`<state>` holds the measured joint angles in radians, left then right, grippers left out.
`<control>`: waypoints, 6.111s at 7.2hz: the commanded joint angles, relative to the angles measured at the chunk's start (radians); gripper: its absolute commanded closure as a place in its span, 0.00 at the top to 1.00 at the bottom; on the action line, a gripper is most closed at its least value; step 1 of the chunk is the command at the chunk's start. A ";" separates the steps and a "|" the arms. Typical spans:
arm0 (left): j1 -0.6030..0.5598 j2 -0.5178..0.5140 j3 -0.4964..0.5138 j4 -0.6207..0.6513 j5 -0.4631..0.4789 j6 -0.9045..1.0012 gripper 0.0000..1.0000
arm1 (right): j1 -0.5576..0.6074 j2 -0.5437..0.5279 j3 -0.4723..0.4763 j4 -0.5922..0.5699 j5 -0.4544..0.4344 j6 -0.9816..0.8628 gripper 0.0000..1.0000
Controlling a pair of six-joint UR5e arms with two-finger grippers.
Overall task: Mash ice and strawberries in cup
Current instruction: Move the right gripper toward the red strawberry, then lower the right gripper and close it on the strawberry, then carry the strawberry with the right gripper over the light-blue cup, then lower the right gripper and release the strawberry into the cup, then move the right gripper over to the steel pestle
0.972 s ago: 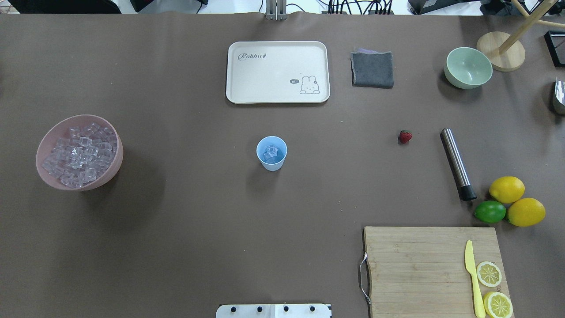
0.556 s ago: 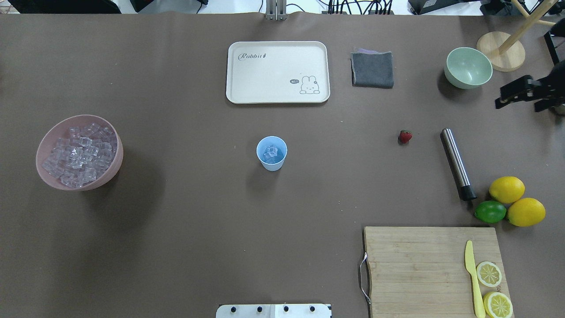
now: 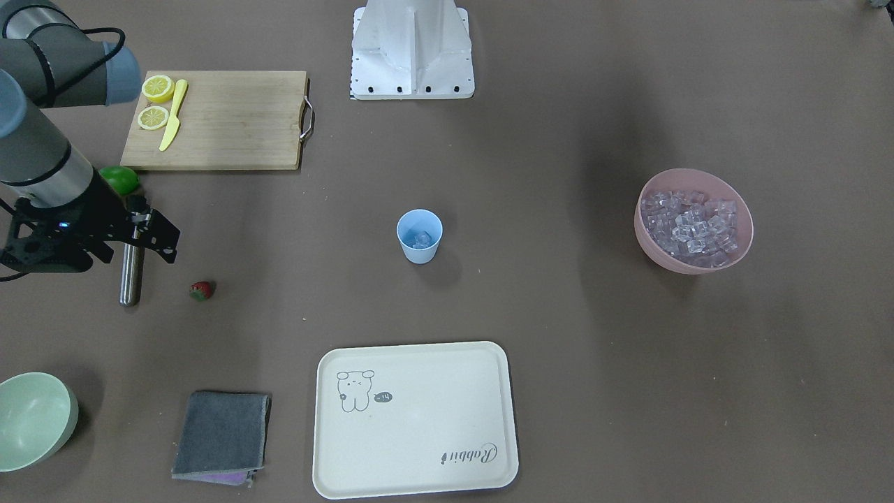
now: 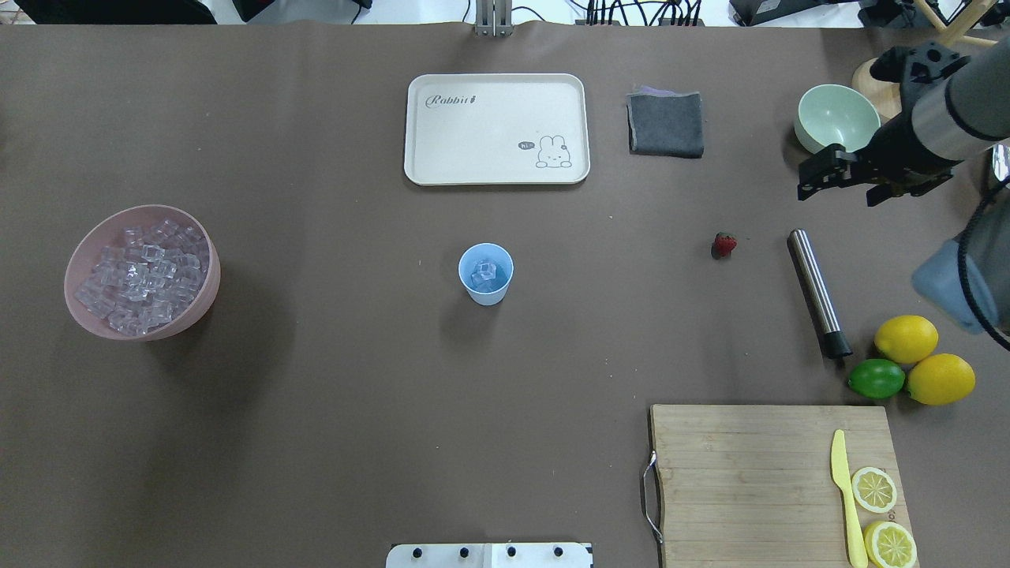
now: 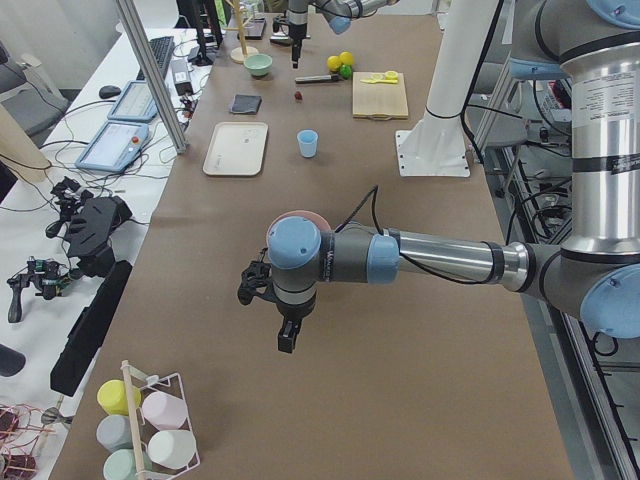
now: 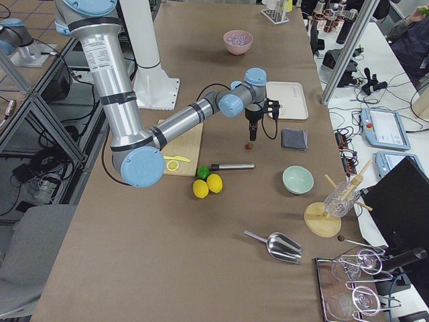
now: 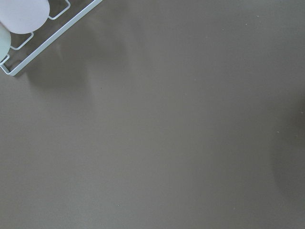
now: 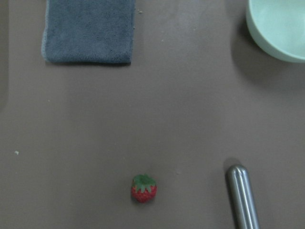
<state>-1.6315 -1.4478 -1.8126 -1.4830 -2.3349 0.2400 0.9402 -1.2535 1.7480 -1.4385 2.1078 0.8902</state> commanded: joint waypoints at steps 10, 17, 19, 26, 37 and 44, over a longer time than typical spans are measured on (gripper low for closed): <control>0.001 0.004 -0.005 -0.010 -0.001 0.001 0.99 | -0.150 0.019 -0.209 0.262 -0.138 0.115 0.39; -0.001 0.004 -0.010 -0.019 -0.001 0.001 0.99 | -0.170 0.078 -0.032 0.222 -0.170 0.116 0.00; -0.001 0.004 -0.011 -0.023 -0.001 0.001 0.99 | -0.219 0.178 -0.007 0.126 -0.164 0.127 0.00; -0.001 0.020 -0.011 -0.068 -0.001 0.001 0.99 | -0.402 0.437 -0.111 0.055 -0.363 0.369 0.00; 0.004 0.038 -0.024 0.050 0.003 -0.001 0.99 | -0.324 0.396 -0.030 -0.179 -0.192 0.403 1.00; 0.007 0.057 -0.010 0.044 0.000 0.001 0.99 | 0.029 0.066 0.018 -0.174 0.018 -0.165 1.00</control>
<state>-1.6248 -1.3921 -1.8233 -1.4372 -2.3351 0.2408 0.9353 -1.1703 1.7797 -1.6125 2.0892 0.7740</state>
